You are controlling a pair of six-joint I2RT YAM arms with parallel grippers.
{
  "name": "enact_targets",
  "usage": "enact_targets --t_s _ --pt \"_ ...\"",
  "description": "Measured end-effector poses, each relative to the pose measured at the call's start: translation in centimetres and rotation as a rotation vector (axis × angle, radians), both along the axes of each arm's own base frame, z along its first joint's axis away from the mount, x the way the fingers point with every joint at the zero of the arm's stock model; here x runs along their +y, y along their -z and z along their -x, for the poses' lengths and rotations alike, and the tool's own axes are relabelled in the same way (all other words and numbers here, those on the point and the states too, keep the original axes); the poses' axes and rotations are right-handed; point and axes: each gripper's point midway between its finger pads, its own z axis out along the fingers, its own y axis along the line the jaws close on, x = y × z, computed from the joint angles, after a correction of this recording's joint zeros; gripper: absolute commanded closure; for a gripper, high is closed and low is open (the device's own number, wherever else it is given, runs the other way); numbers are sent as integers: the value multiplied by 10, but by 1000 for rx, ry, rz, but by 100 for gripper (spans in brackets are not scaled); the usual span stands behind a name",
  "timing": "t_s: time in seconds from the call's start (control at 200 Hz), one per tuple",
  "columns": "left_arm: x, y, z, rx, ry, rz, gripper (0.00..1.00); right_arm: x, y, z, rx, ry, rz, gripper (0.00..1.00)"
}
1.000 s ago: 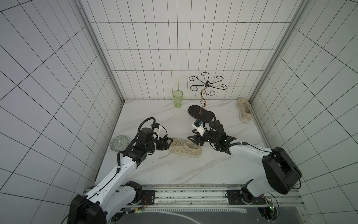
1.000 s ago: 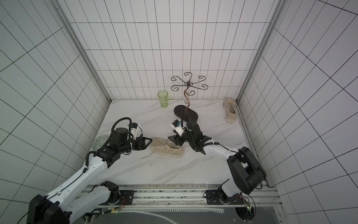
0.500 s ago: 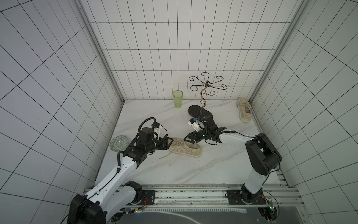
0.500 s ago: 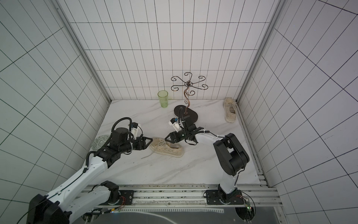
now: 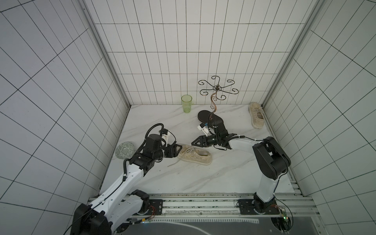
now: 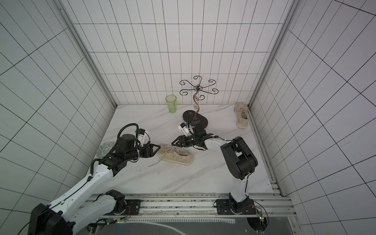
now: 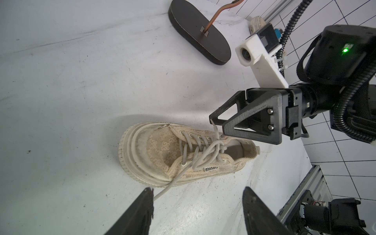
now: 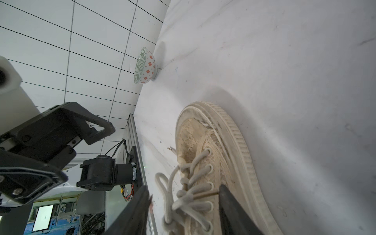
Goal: Remove the insole from the shoe
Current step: Untie the shoelace on the shoe.
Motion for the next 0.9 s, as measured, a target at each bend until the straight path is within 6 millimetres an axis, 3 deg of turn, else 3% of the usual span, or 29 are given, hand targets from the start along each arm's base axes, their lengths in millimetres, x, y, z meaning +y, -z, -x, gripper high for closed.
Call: enact_targets --t_s 0.16,0.415,0.68,0.8,0.9 --pt "0 1 1 2 2 0 31 4 -11 -2 -2 -5 -45 49" --pt "0 3 2 6 2 -1 31 5 -12 -1 9 -3 -50 50" --pt "0 3 2 5 2 -1 31 4 16 6 66 -11 12 53" --pt "0 3 2 5 2 -1 31 7 21 11 76 -23 25 60" --pt "0 3 2 6 2 -1 31 9 22 14 74 -31 29 74"
